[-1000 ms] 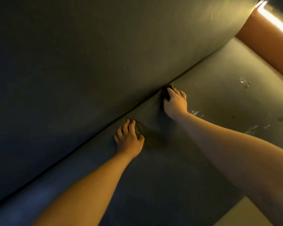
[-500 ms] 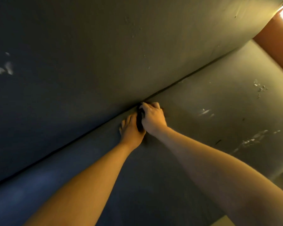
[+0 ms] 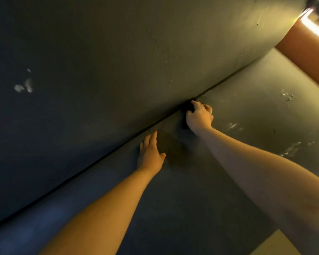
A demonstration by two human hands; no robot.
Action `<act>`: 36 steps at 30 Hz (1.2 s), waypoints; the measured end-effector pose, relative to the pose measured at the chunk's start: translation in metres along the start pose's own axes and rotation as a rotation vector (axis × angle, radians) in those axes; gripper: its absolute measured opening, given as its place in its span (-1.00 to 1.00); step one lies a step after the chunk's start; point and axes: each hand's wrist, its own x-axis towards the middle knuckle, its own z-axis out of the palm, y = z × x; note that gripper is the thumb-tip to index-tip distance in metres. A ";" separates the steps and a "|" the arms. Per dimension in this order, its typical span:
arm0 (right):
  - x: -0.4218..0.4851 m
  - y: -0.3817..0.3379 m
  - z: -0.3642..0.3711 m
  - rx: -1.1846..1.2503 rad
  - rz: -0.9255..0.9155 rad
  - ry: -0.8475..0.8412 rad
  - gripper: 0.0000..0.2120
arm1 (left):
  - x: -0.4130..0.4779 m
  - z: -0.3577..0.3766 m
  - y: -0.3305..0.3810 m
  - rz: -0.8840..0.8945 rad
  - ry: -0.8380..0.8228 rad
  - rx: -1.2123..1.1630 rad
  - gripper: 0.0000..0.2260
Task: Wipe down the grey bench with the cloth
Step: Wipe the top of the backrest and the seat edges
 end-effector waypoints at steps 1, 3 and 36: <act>0.004 -0.002 0.003 -0.016 0.020 -0.059 -0.56 | 0.002 0.000 -0.001 0.000 -0.002 0.004 -0.23; 0.008 -0.004 0.010 -0.094 -0.037 -0.116 -0.69 | 0.005 0.001 0.000 0.003 -0.007 0.004 -0.22; -0.061 0.003 0.064 -0.222 -0.379 -0.261 -0.48 | 0.000 0.008 0.009 -0.044 -0.020 0.125 -0.23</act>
